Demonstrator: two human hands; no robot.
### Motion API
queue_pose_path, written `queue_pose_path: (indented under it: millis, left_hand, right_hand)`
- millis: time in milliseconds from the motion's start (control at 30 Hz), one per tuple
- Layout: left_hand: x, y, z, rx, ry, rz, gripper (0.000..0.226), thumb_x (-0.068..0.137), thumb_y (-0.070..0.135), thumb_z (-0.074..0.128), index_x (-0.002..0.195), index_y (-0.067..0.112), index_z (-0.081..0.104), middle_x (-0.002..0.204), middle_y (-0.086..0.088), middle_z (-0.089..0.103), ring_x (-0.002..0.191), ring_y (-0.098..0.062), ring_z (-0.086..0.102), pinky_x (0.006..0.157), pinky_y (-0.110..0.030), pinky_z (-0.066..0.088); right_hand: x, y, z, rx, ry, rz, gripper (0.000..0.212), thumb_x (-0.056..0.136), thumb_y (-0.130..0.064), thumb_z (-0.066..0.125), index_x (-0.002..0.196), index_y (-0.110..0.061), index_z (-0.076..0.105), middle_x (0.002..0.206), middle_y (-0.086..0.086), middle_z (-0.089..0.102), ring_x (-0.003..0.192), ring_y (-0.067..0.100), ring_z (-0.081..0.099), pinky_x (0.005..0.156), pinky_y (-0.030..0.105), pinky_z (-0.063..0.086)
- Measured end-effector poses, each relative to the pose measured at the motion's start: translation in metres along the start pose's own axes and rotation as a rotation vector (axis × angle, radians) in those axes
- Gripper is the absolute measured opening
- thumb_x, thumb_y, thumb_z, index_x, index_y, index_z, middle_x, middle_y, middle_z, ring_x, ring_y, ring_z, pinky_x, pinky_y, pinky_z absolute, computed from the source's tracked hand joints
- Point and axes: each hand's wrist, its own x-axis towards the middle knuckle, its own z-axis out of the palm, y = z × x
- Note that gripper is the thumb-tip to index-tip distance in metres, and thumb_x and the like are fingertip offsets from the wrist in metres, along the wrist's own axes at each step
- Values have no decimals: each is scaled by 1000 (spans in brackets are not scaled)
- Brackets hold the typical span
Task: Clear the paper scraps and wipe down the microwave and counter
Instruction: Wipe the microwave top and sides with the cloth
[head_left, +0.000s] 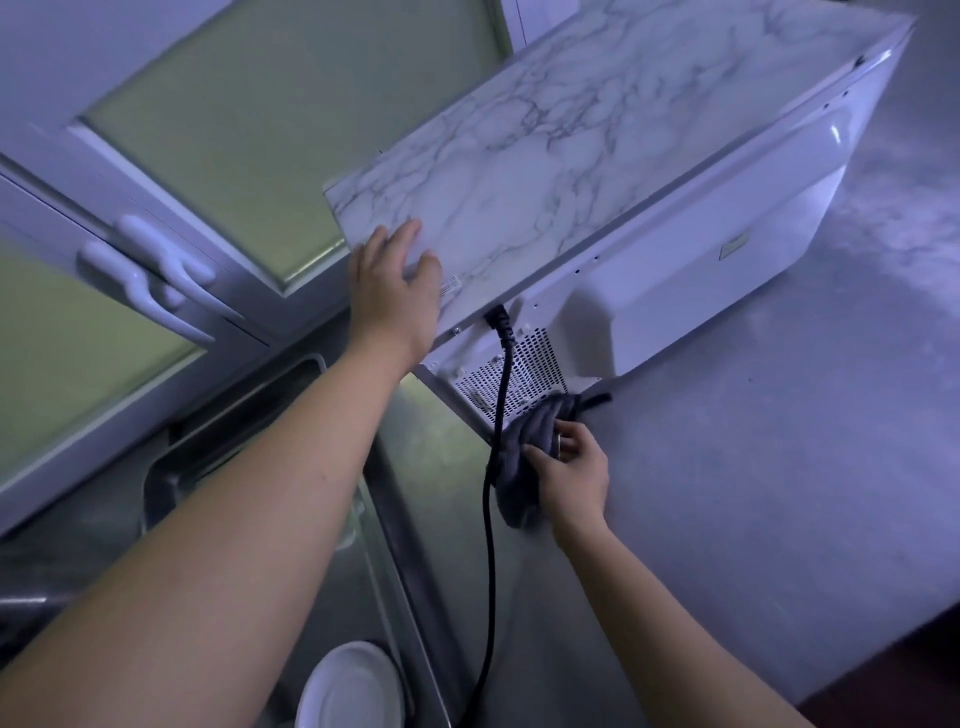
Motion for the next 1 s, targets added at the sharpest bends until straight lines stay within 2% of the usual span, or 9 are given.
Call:
queue_pose_path:
  millis: [100,233,300,400,467,533,633,800,1000]
  left_hand:
    - [2,-1,-2,-9,6,4,49,101,29,42,150,29,42,165,0,20,153,-16,9,120,-31,10]
    - [2,0,-1,-28,9,16,49,101,29,42,150,29,42,164,0,21,153,-16,9,120,-32,12]
    - [3,-1,0,-39,20,18,49,101,29,42,150,29,43,164,1,21,153,-15,9,116,-21,13]
    - [4,-3,1,-87,31,12,48,100,27,44,148,30,46,164,1,21,152,-15,9,82,8,20]
    - [6,-4,2,-118,32,22,48,100,25,45,147,27,47,163,-2,21,152,-17,10,63,14,24]
    - [6,-8,5,-107,26,33,48,100,27,45,148,29,46,163,-1,21,152,-15,10,76,11,25]
    - [8,-11,4,-66,32,30,49,99,32,43,148,34,45,163,3,21,152,-11,10,104,-16,15]
    - [5,-12,6,-47,35,18,48,99,32,43,148,34,45,163,2,23,152,-12,11,108,-22,11]
    - [9,-10,5,-61,32,30,49,99,29,44,147,31,46,163,1,23,151,-12,13,101,-6,12]
  right_hand:
    - [0,-8,-13,135,114,-59,32,79,-8,77,94,-35,67,87,-11,70,83,10,69,84,40,59]
    - [28,-29,-19,327,269,-44,39,85,-3,70,118,-22,68,100,3,75,95,19,71,95,44,57]
    - [32,-32,-7,347,252,32,41,85,-3,65,119,-24,70,100,1,76,97,22,72,96,45,56]
    - [16,-20,23,386,211,119,41,83,-5,65,119,-24,72,100,-2,77,94,17,73,95,43,57]
    - [0,-8,38,327,120,103,33,84,-5,64,111,-21,73,100,0,76,95,21,72,94,45,57]
    - [-12,4,44,187,46,62,32,88,-7,61,113,-24,72,107,-4,69,100,17,67,97,38,54]
    - [-13,9,33,18,-12,-36,35,89,-8,58,116,-26,71,109,-5,58,102,15,61,95,29,48]
    - [-16,17,16,97,-231,-4,46,86,7,57,121,-19,71,113,3,74,108,19,68,99,35,53]
    - [-19,11,25,421,-271,138,42,80,-11,81,113,-24,60,105,8,73,86,15,71,66,19,53]
